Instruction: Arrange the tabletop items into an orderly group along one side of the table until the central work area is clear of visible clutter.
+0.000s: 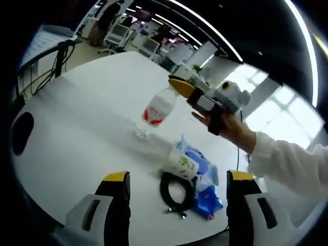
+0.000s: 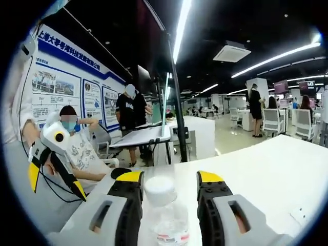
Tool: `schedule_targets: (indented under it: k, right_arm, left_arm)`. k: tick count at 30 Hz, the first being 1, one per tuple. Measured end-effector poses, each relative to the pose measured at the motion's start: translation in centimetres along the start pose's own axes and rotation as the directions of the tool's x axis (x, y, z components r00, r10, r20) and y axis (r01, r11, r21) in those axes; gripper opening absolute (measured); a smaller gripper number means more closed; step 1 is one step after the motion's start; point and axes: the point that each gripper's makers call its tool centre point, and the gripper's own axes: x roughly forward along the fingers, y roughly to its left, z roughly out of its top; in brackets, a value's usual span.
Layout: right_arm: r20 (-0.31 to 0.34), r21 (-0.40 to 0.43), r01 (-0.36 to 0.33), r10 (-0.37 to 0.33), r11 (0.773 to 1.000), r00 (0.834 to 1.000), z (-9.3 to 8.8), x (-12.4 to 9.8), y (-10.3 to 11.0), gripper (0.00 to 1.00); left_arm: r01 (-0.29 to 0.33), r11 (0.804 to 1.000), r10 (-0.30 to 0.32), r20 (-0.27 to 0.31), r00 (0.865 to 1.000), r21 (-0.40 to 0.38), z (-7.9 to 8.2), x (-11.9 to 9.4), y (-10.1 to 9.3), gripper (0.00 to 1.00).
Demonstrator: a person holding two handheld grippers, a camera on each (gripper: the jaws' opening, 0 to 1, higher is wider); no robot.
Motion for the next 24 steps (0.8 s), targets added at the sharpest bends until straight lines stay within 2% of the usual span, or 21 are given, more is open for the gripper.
schedule_targets:
  k: [5,11,16,19,24]
  right_arm:
    - [0.033,0.010,0.038,-0.038,0.999,0.999,2.0,-1.6,-0.1,0.47]
    - [-0.002,0.003,0.062,-0.062,0.998,0.998,2.6,-3.4,0.7,0.47]
    - [-0.005,-0.004,0.097,-0.097,0.995,0.995,3.6,-4.9,1.9,0.46]
    - [-0.003,-0.006,0.099,-0.099,0.995,0.995,4.1,-5.2,3.0,0.46]
    - [-0.010,0.000,0.124,-0.124,0.992,0.992,4.7,-5.7,4.0,0.45]
  left_arm:
    - [0.016,1.000,-0.016,0.003,1.000,-0.006,0.1,0.1,-0.4,0.74]
    - [0.034,0.999,-0.034,-0.002,0.999,0.008,0.1,0.1,-1.1,0.74]
    - [0.043,0.999,-0.043,-0.002,0.999,0.002,0.1,0.1,-1.3,0.74]
    - [0.059,0.998,-0.059,0.004,0.998,-0.021,0.1,0.2,-1.6,0.74]
    - [0.068,0.998,-0.068,0.000,0.998,-0.016,0.0,0.1,-2.0,0.73]
